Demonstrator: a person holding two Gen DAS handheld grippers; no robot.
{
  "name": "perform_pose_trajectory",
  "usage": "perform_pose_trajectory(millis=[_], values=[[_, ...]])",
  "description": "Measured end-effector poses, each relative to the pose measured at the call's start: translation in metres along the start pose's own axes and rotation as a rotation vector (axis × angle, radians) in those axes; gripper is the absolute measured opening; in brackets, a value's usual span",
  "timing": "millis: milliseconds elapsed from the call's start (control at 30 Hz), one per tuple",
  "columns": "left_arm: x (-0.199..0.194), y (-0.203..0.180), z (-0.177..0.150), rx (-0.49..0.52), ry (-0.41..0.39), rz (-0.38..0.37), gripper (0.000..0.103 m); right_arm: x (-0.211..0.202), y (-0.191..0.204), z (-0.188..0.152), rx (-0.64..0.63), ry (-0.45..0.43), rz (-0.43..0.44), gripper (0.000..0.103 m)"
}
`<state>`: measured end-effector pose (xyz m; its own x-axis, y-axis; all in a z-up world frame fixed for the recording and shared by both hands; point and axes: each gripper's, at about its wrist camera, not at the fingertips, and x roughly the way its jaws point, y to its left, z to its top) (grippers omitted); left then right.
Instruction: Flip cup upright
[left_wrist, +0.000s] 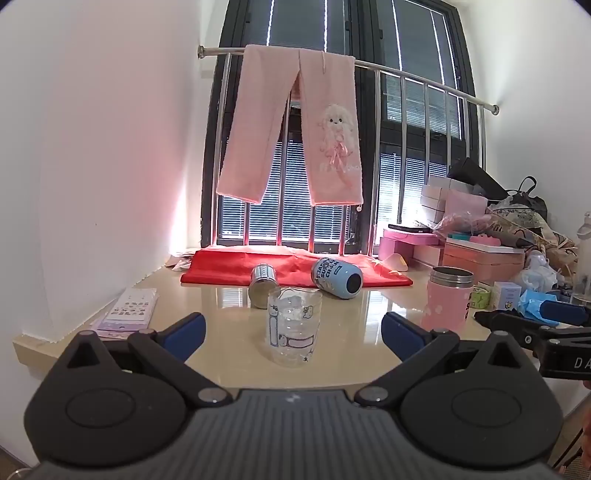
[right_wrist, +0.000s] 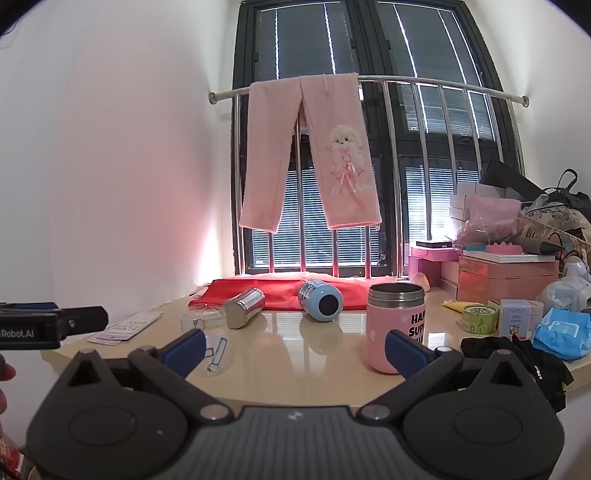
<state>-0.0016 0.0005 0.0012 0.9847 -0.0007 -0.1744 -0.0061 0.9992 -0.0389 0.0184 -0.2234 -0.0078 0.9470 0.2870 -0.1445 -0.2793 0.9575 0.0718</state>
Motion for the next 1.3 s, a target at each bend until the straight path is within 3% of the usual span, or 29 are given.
perform_pose_trajectory(millis=[1300], values=[[-0.0011, 0.0029, 0.0013, -0.001, -0.006, 0.002, 0.103, -0.0023, 0.0008, -0.0003, 0.002, -0.002, 0.000, 0.103]])
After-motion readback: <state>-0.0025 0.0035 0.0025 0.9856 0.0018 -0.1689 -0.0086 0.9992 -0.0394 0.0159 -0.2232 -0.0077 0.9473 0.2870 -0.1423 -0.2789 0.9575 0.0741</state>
